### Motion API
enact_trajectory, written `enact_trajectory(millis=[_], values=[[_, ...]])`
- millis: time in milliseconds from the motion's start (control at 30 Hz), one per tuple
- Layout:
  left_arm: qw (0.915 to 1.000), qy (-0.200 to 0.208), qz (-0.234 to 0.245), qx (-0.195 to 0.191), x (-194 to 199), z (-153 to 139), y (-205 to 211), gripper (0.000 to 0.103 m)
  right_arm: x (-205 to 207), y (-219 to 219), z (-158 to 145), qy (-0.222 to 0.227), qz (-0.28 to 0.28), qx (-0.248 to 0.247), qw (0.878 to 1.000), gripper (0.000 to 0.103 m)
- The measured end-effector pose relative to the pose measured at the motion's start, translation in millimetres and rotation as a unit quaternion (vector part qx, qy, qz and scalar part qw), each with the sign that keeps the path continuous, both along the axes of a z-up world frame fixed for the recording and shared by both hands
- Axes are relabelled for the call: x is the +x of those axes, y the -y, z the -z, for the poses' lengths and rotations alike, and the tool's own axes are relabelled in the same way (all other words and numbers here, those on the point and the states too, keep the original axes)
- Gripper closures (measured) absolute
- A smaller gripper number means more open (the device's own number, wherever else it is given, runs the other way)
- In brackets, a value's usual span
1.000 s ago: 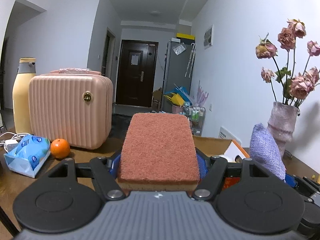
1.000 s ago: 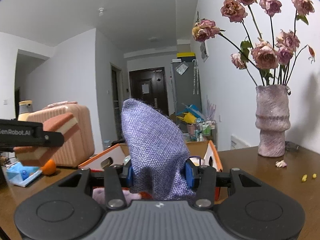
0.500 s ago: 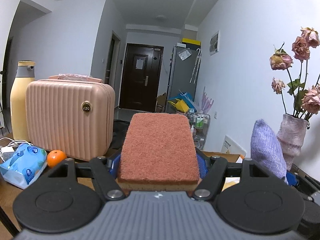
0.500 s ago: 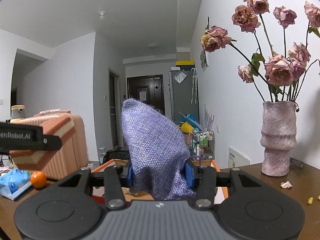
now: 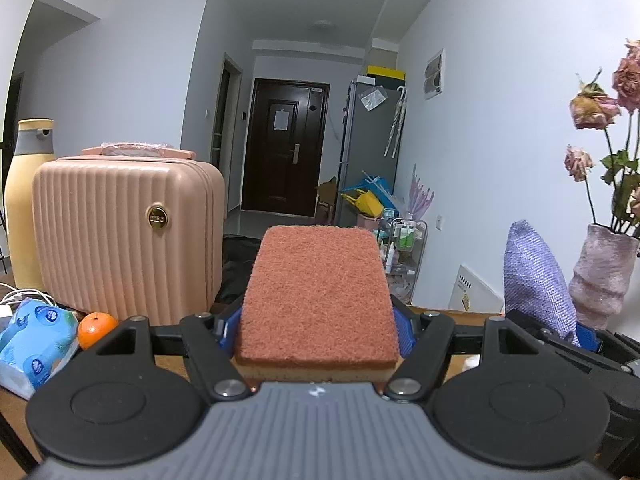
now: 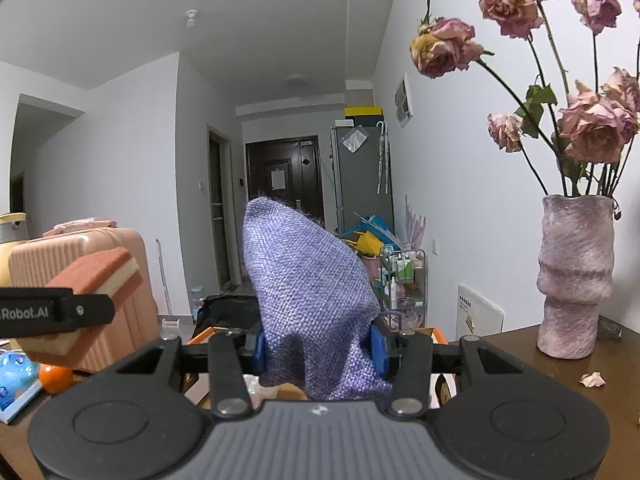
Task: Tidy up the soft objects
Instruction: 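Carry the sponge in the left tool and pouch in the right tool over the box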
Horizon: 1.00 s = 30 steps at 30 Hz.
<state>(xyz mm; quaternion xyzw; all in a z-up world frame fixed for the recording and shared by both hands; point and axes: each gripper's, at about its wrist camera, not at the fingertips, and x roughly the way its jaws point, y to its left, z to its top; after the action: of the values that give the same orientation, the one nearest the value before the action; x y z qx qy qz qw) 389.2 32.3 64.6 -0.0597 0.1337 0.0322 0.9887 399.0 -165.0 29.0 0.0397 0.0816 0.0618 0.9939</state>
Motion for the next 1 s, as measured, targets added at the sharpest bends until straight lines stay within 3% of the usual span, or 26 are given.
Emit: enact_trajectory(millis=[433,767,1000], values=[[0.9995,-0.028,-0.006,-0.014,58,10,1,0.032,59,-18,-2,-0.030,-0.008,-0.011,0.999,0.057],[0.9973,-0.071,0.000,0.021,101,37,18,0.032,104,-36,14,-0.090,-0.015,-0.046,0.995,0.057],[0.9963,-0.078,0.012,0.033,100,50,24,0.032,115,-38,31,-0.129,-0.010,-0.052,0.990,0.057]])
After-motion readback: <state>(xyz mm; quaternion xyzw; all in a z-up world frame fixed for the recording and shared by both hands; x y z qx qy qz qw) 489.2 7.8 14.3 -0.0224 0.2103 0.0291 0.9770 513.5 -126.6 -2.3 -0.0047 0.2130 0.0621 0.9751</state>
